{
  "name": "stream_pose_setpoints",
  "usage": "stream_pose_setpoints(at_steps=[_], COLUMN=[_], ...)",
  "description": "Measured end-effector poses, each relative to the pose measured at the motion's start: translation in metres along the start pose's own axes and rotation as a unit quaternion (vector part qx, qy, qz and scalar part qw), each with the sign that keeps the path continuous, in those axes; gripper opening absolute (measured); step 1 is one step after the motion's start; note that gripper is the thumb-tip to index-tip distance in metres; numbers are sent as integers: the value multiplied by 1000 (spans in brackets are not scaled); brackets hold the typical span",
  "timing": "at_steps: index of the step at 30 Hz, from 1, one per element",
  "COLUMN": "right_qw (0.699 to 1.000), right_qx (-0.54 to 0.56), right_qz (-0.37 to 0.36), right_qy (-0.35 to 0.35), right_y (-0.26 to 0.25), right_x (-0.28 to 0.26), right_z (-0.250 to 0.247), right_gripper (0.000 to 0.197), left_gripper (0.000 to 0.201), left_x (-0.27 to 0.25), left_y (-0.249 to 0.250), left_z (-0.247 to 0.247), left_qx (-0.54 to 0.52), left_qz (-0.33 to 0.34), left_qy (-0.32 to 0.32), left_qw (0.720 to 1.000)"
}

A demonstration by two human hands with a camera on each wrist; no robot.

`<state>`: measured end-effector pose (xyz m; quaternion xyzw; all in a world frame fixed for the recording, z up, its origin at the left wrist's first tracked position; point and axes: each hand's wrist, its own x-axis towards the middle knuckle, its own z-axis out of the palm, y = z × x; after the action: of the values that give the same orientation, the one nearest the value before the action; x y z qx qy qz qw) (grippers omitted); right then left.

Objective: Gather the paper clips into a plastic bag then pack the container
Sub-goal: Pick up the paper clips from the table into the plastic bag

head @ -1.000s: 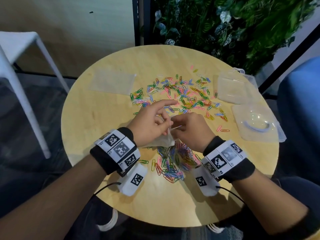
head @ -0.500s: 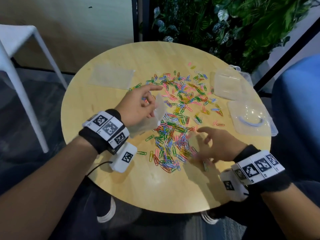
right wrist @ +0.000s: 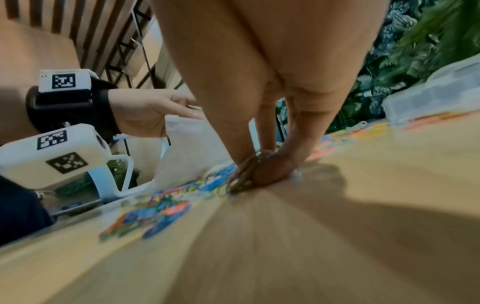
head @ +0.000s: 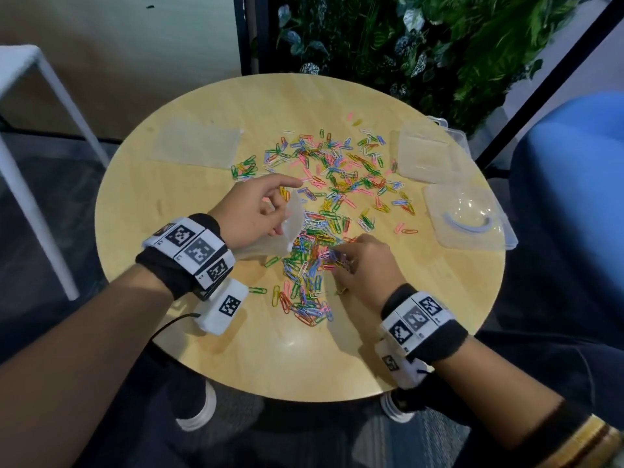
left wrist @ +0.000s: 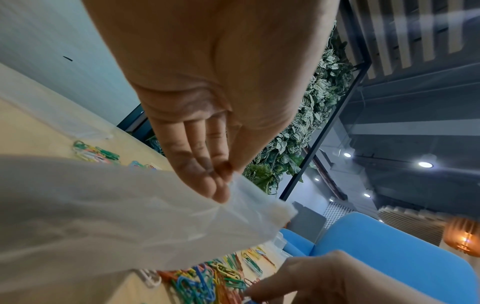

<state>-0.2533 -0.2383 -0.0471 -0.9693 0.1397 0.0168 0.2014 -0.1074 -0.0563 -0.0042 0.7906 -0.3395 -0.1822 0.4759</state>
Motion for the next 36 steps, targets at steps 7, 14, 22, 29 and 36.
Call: stream_pose_setpoints(at_steps=[7,14,22,29,36], right_qw=[996,834,786,857,907], right_qx=[83,536,611,509,410], right_qz=[32,126,89,79,84], right_qy=[-29,-11,33,13,-52], right_y=[18,12,-34,-53,-55], right_x=[11,26,51,64,69], right_z=[-36,-86,-71,-52,-35], right_gripper=[8,14,11,8,38], left_gripper=[45,41,30,26,29], left_x=[10,17,19,16,14], left_y=[1,11,24,16,20], left_z=[0,13,22,11,17], left_qx=[10,-22,-52,-69,-39], left_qz=[-5,7,31,29,37], left_qy=[6,-7,34,81,62], left_qw=[1000,1000,998,994,997])
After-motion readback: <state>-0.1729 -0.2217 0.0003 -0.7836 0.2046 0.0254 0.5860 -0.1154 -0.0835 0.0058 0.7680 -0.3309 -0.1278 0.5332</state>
